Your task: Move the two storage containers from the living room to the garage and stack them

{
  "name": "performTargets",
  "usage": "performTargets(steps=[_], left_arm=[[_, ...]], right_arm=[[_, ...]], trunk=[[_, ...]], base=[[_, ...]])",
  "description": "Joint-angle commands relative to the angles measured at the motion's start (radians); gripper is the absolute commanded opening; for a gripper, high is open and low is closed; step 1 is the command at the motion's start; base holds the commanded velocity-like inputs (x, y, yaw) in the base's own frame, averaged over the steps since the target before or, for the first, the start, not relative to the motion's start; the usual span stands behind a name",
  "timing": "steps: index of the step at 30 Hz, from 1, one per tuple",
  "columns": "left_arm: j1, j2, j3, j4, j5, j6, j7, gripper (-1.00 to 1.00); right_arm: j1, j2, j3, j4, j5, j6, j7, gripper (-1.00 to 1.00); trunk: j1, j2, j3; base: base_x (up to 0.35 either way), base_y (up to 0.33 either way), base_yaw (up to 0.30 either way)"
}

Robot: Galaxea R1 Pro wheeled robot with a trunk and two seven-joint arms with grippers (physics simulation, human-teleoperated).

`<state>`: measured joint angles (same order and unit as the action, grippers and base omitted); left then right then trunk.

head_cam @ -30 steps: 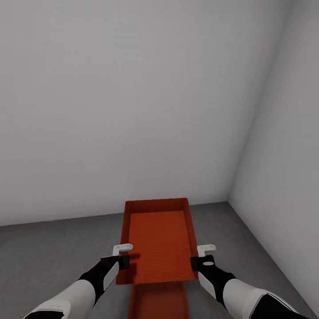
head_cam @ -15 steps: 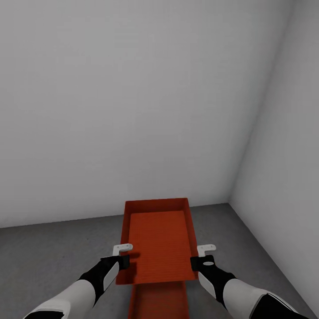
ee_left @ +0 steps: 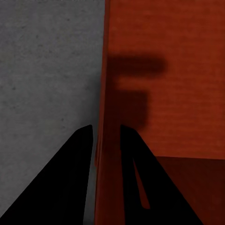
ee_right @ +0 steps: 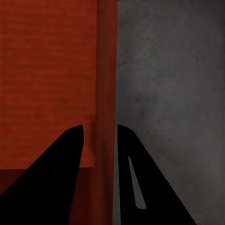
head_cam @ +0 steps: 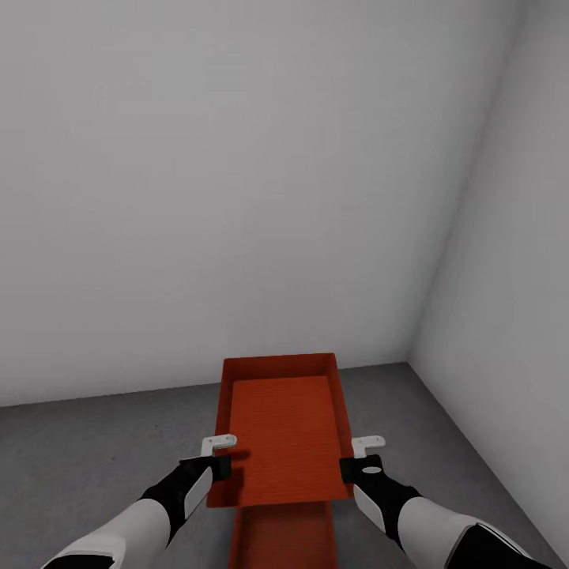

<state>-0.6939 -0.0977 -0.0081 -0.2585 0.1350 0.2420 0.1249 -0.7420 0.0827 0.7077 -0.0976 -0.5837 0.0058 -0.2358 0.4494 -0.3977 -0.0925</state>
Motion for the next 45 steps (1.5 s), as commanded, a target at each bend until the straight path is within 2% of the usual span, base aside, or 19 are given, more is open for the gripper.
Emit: performTargets(steps=[1, 24, 45], left_arm=[[-0.001, 0.001, -0.001, -0.007, 0.012, 0.005, 0.015, -1.0], [-0.001, 0.001, -0.001, -0.005, 0.012, 0.005, 0.015, -1.0], [-0.001, 0.001, -0.001, -0.007, 0.012, 0.005, 0.015, -1.0]], right_arm=[[0.0, -0.003, -0.025, 0.024, -0.024, 0.003, -0.014, -1.0], [0.0, -0.003, -0.025, 0.024, -0.024, 0.0, -0.014, -1.0], [0.0, -0.004, -0.027, 0.025, -0.024, -0.002, -0.014, -1.0]], trunk=[[0.001, -0.002, -0.002], [0.001, -0.002, -0.002], [0.001, -0.002, -0.034]], base=[[0.0, 0.0, 0.0], [0.0, 0.0, 0.0], [0.0, 0.0, 0.0]])
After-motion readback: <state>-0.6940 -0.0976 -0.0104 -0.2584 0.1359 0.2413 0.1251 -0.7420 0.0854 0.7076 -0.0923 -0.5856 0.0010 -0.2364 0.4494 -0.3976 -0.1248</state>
